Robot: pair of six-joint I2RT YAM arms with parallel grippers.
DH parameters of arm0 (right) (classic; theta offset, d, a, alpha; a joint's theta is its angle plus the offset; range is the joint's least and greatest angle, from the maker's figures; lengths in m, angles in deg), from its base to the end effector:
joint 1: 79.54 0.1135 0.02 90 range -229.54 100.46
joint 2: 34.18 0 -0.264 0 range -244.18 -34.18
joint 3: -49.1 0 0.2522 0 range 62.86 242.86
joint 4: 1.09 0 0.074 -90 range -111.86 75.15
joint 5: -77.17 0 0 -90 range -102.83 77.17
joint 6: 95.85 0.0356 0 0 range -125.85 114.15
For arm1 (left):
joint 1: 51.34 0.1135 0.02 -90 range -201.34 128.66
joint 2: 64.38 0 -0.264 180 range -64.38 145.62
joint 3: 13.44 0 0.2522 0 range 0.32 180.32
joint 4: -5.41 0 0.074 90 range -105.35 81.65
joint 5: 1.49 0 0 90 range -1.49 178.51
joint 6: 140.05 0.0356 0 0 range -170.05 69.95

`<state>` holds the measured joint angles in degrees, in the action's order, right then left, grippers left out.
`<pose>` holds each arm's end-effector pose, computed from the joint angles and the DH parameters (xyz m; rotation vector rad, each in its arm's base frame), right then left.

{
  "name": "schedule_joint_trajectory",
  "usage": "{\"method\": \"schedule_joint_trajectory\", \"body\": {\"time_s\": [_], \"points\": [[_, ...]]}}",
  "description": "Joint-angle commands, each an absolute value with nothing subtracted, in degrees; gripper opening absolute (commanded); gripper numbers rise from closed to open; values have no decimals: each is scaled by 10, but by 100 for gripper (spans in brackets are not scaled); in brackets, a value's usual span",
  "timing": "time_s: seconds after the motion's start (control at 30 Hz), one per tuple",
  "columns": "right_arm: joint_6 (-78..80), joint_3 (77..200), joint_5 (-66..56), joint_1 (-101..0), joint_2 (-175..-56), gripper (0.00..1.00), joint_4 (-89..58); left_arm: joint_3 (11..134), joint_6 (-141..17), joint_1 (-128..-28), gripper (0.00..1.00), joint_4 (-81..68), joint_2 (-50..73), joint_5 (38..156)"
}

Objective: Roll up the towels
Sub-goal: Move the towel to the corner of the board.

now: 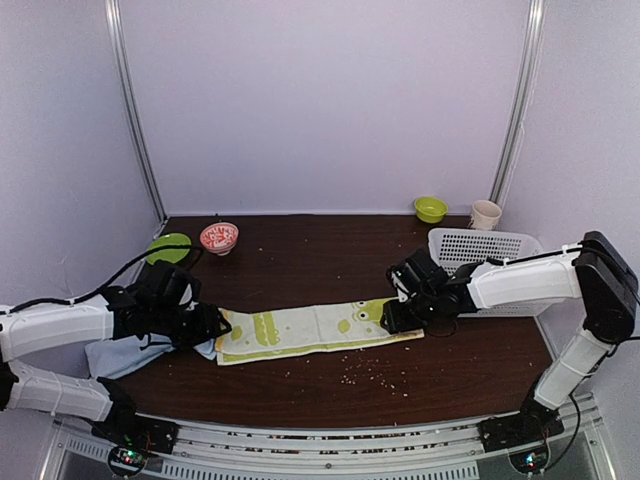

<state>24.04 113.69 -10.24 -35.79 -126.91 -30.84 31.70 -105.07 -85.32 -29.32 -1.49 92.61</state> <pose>0.2251 0.2177 0.1655 -0.3399 2.6521 0.5095 0.1699 -0.1176 0.1848 -0.4500 2.5989 -0.6952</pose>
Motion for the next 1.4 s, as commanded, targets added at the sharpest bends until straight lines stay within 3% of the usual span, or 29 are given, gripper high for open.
{"method": "schedule_joint_trajectory", "body": {"time_s": [0.0,0.3,0.5,0.57,1.03,1.07,1.2,1.27,1.37], "points": [[262,1161,-101,-361,-1310,45,-300,335,-1031,-850,61,-286,-4,876],[292,1128,-96,-373,-1339,40,-316,292,-1031,-754,39,-250,32,877],[318,1085,-97,-381,-1306,39,-308,327,-1026,-727,13,-232,128,869],[325,1071,-97,-381,-1295,39,-304,339,-1023,-711,0,-224,160,872],[391,1007,-87,-365,-1209,40,-272,514,-955,-650,0,-270,299,858],[390,1009,-87,-364,-1204,41,-276,513,-952,-651,2,-270,288,863],[378,1029,-89,-363,-1178,51,-300,466,-944,-665,47,-280,203,884],[365,1045,-90,-363,-1167,55,-318,450,-939,-688,65,-314,145,878],[345,1072,-96,-362,-1153,57,-352,434,-950,-739,72,-359,78,861]]}}
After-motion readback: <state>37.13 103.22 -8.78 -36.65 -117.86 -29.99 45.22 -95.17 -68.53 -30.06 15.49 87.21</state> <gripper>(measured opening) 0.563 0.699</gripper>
